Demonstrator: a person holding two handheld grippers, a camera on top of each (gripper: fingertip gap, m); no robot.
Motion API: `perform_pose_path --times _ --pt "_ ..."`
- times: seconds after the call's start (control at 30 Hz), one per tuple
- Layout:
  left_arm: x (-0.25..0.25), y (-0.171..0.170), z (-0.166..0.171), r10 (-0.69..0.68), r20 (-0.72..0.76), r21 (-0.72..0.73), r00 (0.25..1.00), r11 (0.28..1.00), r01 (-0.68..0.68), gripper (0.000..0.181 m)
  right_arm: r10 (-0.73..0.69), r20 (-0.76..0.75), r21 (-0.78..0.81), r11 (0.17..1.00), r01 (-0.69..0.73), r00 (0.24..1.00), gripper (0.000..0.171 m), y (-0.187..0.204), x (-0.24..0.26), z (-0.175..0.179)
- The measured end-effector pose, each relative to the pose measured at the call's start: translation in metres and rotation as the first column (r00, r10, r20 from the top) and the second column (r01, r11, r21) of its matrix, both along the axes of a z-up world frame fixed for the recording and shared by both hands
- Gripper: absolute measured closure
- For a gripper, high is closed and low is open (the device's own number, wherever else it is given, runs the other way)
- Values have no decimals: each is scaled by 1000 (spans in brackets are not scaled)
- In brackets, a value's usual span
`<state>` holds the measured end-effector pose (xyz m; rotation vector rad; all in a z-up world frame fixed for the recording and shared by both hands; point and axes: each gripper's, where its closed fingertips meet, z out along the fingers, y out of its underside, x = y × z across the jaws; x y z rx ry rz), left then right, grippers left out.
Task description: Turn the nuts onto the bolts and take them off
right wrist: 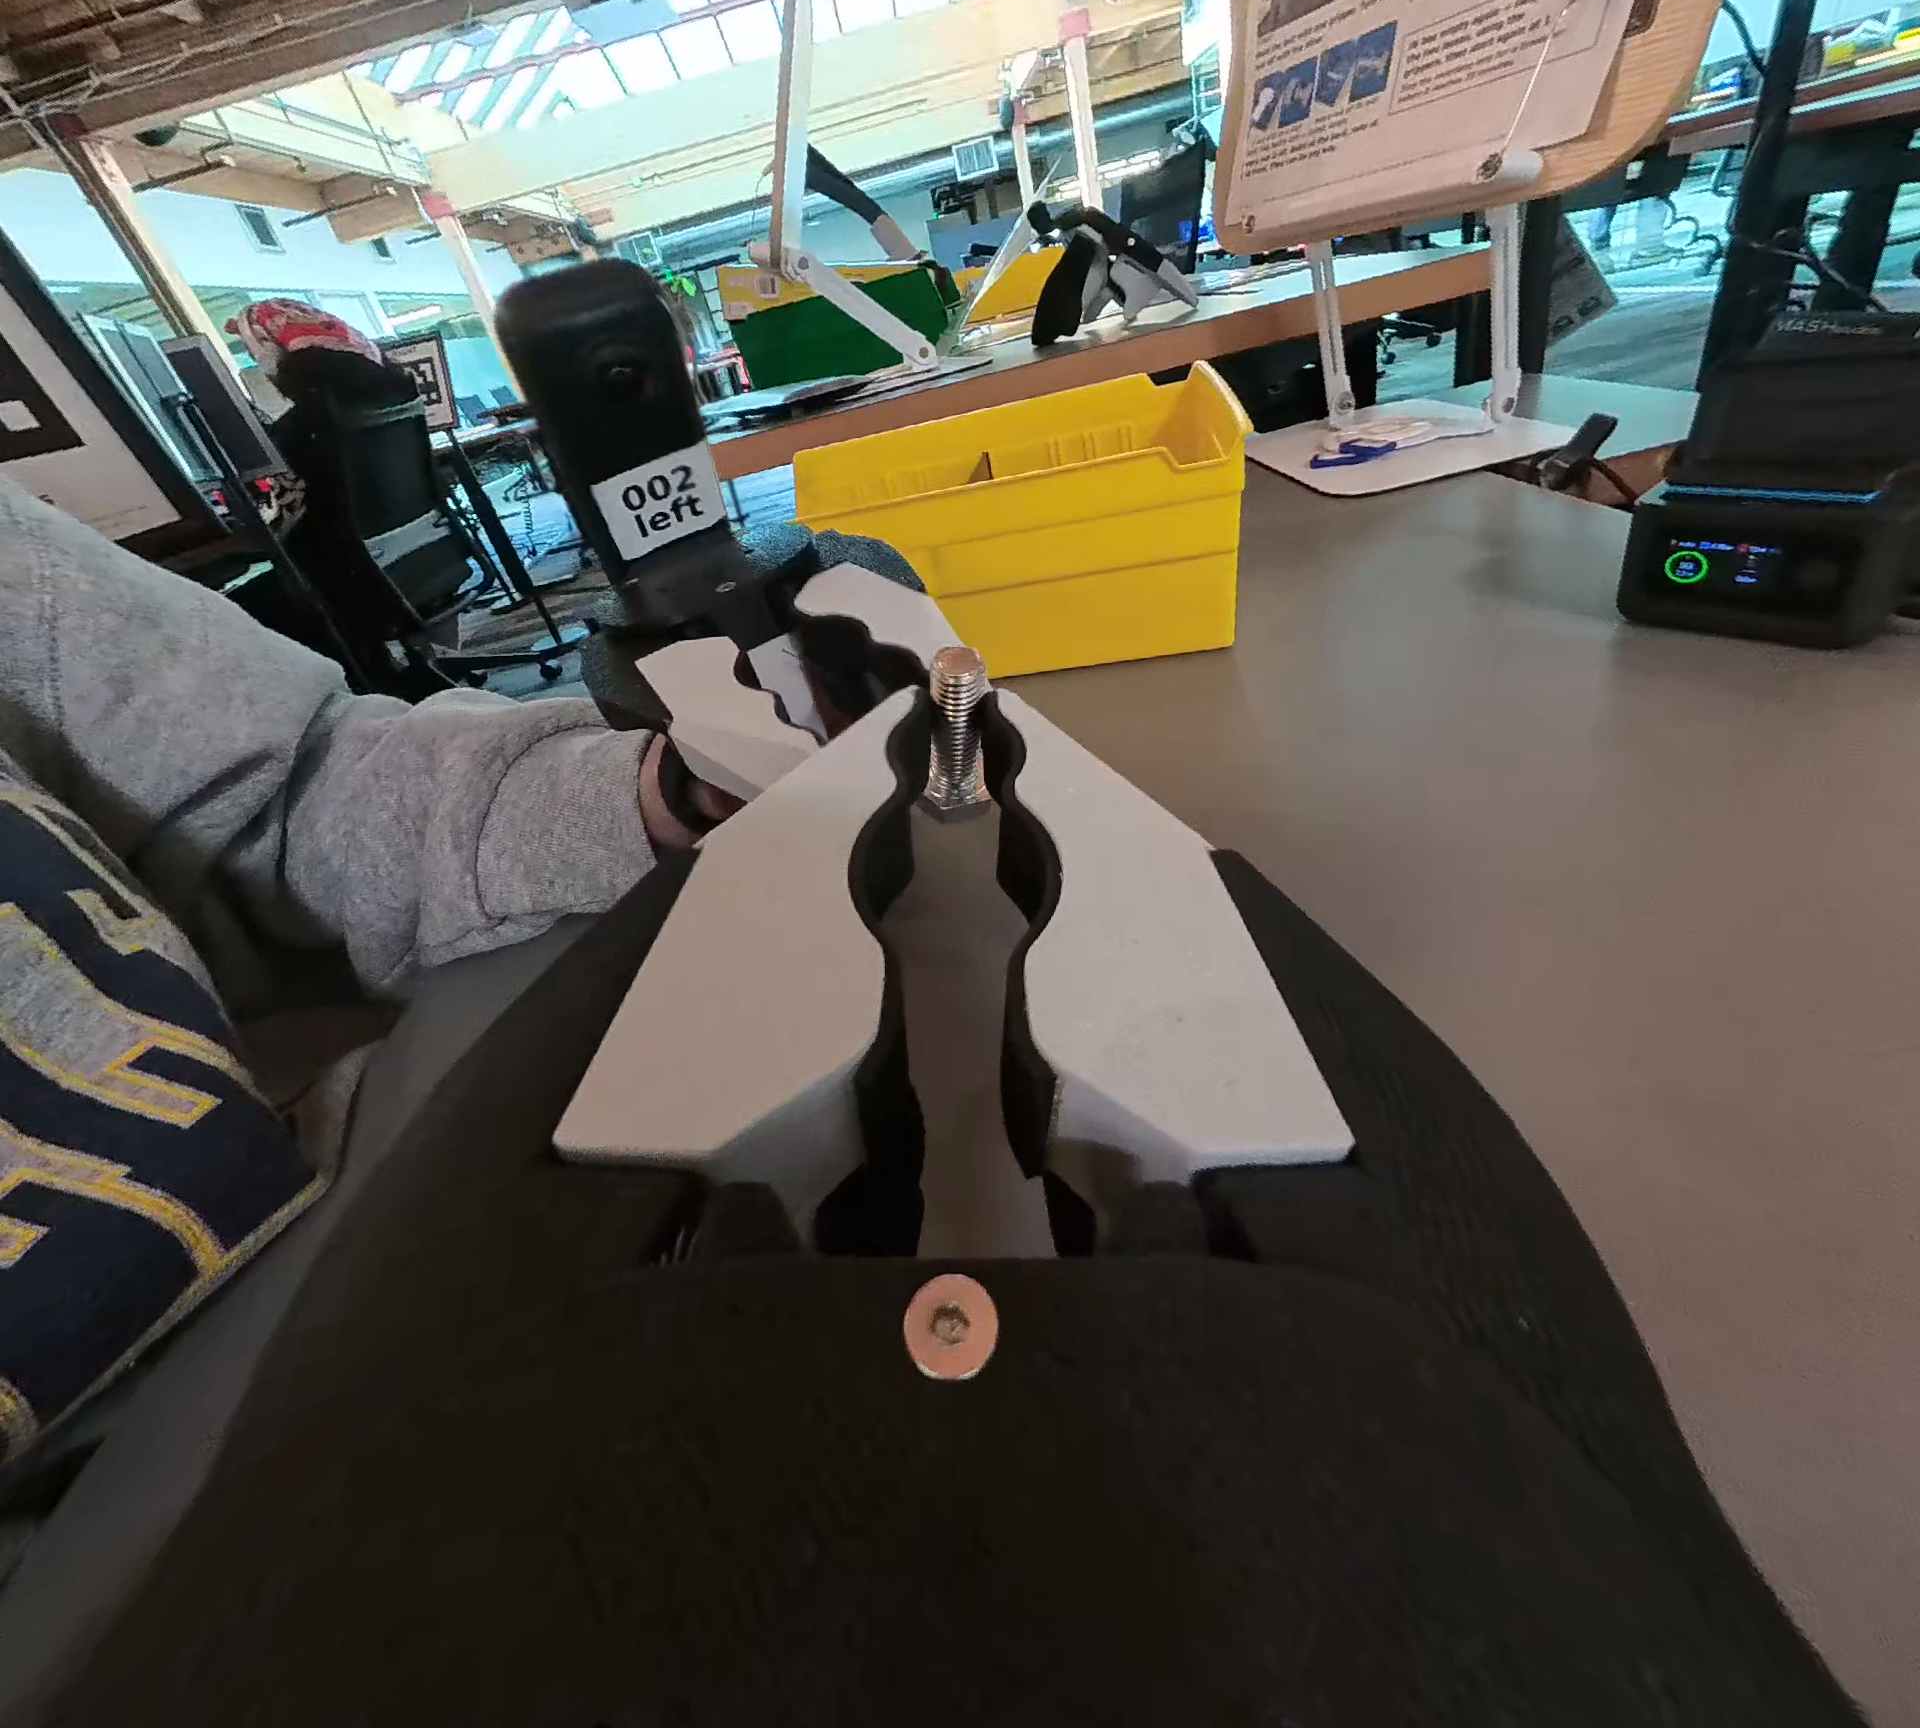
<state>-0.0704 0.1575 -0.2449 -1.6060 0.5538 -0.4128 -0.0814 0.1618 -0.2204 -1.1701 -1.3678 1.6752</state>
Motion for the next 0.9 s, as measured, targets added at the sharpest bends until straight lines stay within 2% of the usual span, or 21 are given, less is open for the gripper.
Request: perform_pose_path --times 0.03,0.13,0.23,0.77,0.9 --pt "0 0 2 3 -2 8 1000 1000 -3 154 -1 1 -2 1000 1 1000 163 0 -1 0" --pt "-2 4 5 42 -22 36 999 999 -41 159 -5 -7 -21 1000 5 1000 163 -1 -2 1" --pt "-5 6 4 74 -47 42 996 997 -72 155 -7 -15 -30 1000 6 1000 163 -1 -2 2" --pt "0 6 4 68 -69 51 995 997 -64 165 -3 -32 -35 999 2 999 163 -4 -3 4" --pt "-4 8 2 113 -102 57 988 993 -108 166 -68 -44 29 997 69 997 161 3 -3 2"
